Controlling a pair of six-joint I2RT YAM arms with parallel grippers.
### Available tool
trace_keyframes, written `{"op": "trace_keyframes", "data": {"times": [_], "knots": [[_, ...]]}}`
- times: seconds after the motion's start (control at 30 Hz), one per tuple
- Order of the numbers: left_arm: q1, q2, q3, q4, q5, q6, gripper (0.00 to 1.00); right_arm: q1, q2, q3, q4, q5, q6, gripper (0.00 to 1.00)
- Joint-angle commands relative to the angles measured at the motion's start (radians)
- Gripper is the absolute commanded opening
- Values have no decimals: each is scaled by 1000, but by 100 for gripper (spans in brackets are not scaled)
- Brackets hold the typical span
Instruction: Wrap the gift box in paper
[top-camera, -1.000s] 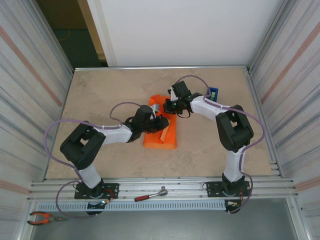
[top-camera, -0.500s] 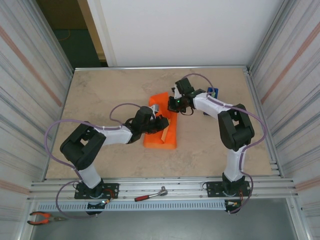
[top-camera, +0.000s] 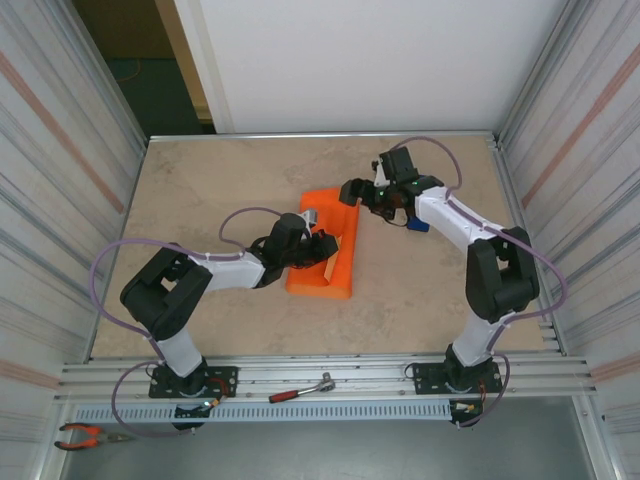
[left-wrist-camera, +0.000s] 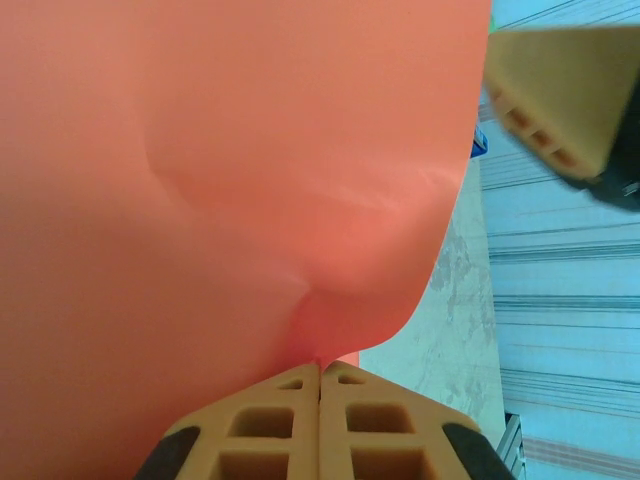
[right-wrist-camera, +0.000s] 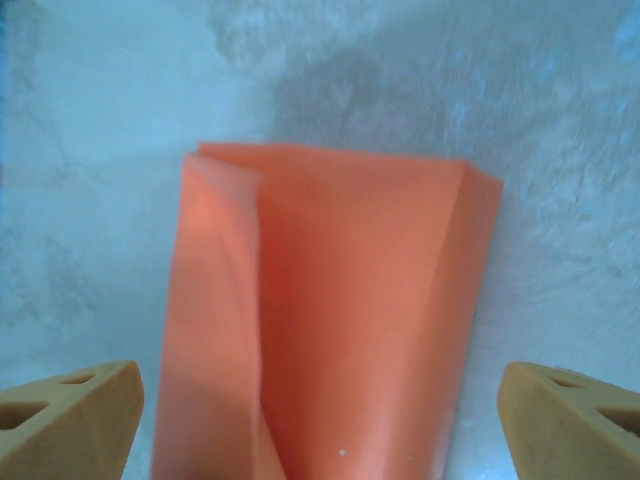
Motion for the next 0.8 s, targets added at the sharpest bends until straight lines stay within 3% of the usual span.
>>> {"op": "trace_keyframes", "data": {"times": [0.0,0.03,0.33,0.6,0.77], "knots": [[-13,48,-32,-104,-9,-13,0,25,44,-22,-4,38,26,96],[-13,49,-31,-103,-8,-13,0,33,54,-26,1,42,31,99],[-14,50,-27,-102,-2,-12,0,83,124,-20,25,40,57,99],[-13,33,14,-110,60,30,0,80,154,-17,30,13,61,69],[5,-23,81,-171,145,121,29,80,154,-18,25,7,57,53]]}}
